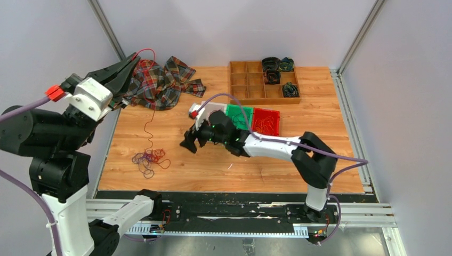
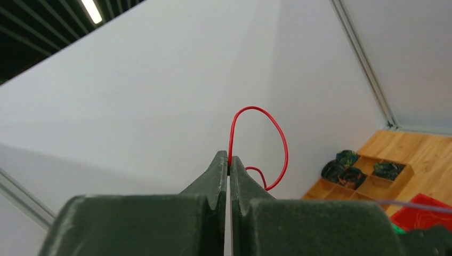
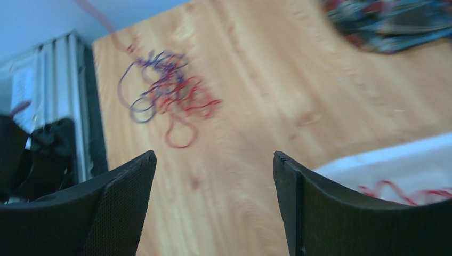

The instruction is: Untangle the cables

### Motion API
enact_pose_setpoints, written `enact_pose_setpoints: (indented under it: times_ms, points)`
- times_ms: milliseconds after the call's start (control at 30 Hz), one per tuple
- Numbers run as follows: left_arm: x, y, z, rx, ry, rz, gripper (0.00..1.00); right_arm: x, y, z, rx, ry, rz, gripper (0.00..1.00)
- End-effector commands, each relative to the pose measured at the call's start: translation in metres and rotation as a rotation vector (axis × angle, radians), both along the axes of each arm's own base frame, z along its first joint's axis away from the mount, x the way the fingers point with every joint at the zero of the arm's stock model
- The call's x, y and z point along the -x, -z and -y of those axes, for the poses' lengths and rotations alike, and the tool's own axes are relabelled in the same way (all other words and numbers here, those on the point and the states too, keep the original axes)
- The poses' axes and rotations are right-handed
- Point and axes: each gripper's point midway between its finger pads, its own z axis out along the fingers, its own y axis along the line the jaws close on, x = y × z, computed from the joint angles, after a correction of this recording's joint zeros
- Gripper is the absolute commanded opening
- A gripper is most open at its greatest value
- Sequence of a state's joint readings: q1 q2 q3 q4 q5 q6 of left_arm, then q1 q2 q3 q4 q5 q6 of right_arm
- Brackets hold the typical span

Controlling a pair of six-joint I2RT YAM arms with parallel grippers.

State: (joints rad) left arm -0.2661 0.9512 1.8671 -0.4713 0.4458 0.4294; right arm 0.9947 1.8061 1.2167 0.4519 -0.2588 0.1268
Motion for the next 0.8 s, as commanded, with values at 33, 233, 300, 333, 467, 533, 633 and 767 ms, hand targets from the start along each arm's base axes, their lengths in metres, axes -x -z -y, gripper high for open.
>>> enact_pose_setpoints:
  times_ms: [33,233,300,333,467,533,633,767]
  points:
    - [0.017,-0.025,0.0,0.035,0.031,0.077,0.01,0.061,0.038,-0.05,0.041,-0.225,0.047,0.81]
    - [0.024,-0.036,-0.003,0.045,0.022,0.107,0.0,0.077,0.066,-0.088,0.027,-0.305,-0.014,0.82]
    - [0.026,-0.04,-0.004,0.046,0.02,0.111,0.0,0.074,0.075,-0.097,0.045,-0.283,-0.017,0.81]
    - [0.026,-0.04,-0.004,0.046,0.02,0.11,0.0,0.071,0.078,-0.1,0.049,-0.266,-0.021,0.79]
    - [0.029,-0.041,-0.005,0.048,0.02,0.117,0.0,0.048,0.088,-0.101,0.073,-0.143,-0.017,0.6]
    - [0.031,-0.043,-0.006,0.051,0.019,0.125,0.0,0.041,0.093,-0.097,0.09,-0.098,-0.012,0.43]
    - [0.033,-0.046,-0.007,0.05,0.013,0.137,0.0,0.036,0.099,-0.089,0.115,-0.069,-0.022,0.11]
    - [0.028,-0.036,-0.009,0.015,-0.017,0.131,0.0,0.03,0.097,-0.065,0.129,-0.024,-0.053,0.01]
